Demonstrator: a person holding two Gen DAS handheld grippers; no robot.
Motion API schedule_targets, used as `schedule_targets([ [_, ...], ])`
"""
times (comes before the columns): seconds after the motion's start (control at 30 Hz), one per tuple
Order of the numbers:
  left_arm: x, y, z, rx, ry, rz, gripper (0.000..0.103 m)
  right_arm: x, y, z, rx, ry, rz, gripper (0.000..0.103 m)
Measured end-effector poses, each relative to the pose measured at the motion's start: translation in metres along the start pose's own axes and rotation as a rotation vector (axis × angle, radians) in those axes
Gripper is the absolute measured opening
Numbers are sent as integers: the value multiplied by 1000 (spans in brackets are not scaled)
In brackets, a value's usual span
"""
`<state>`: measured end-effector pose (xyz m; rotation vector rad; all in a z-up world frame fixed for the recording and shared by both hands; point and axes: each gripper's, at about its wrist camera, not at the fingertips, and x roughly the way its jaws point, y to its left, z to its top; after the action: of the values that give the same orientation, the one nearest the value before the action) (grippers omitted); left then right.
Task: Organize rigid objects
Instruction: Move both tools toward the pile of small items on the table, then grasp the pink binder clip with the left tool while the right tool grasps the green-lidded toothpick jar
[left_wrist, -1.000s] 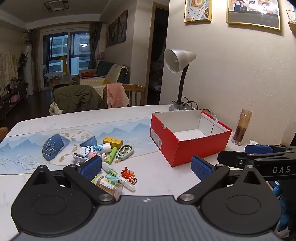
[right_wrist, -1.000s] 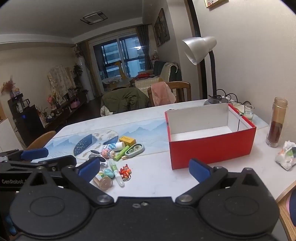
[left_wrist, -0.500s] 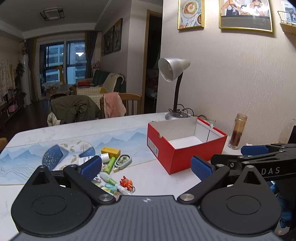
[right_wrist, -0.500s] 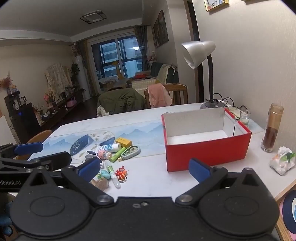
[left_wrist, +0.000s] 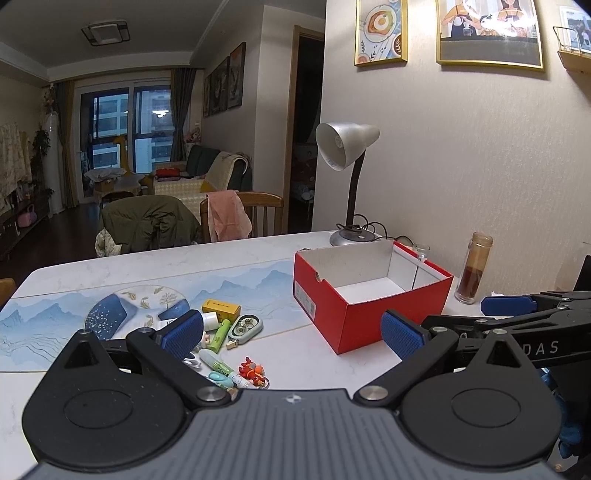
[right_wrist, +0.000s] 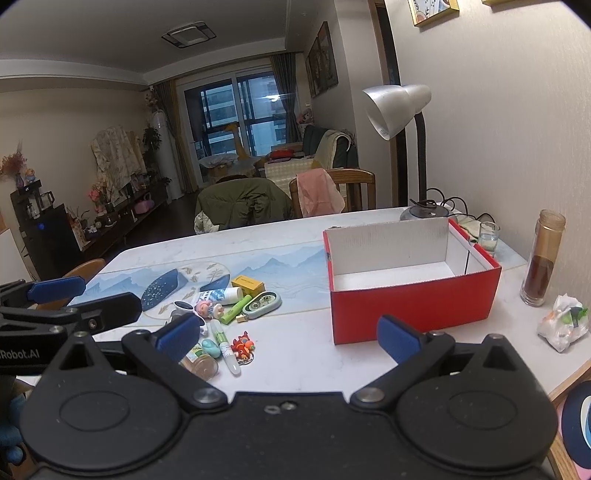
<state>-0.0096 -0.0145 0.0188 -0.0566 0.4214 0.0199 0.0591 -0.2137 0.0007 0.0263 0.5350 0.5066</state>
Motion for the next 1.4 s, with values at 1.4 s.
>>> schedule_targets([
  [1.4,79,126,-18,-96,186,95,103,94,55,11,-75,152,142,100],
])
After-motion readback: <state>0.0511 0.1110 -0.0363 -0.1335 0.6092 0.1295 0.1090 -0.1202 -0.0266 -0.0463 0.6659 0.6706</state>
